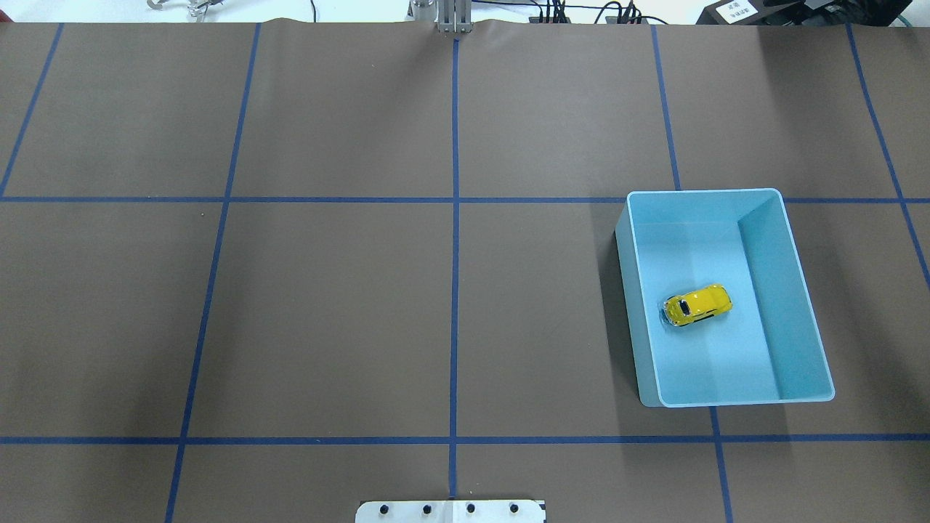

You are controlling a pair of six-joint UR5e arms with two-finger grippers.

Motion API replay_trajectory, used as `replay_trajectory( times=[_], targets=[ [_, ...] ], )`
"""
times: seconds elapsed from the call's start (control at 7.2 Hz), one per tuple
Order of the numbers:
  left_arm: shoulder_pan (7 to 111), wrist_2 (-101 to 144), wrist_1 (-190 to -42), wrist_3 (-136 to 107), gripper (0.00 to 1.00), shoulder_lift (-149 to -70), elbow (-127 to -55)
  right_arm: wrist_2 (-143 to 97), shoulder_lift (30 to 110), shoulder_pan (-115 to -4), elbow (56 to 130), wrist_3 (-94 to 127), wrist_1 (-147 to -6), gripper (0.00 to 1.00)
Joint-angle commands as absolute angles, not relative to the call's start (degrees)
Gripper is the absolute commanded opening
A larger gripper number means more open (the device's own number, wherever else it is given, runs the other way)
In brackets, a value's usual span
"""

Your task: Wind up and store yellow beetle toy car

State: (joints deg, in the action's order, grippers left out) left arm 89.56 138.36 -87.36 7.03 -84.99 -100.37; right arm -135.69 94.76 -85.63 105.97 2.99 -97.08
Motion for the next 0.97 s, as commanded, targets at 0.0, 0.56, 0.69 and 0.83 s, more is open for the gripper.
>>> replay_trajectory(
  times=[0.0,0.56,0.69,0.83],
  targets=[
    [89.6,138.3,-87.4,7.0,1.0,-85.0,-100.3,-136.3,94.4,-85.9,102.0,2.9,-97.0,1.0],
    [89.6,138.3,-87.4,7.0,1.0,-85.0,-100.4,-136.1,95.0,-85.9,102.1,2.5,-97.0,1.0],
    [89.6,138.3,-87.4,7.1,1.0,-85.0,-100.3,-136.1,95.3,-85.9,101.8,2.8,-97.0,1.0],
    [89.6,138.3,-87.4,7.1,1.0,-85.0,-100.3,-136.2,95.4,-85.9,101.6,2.8,-97.0,1.0]
  ],
)
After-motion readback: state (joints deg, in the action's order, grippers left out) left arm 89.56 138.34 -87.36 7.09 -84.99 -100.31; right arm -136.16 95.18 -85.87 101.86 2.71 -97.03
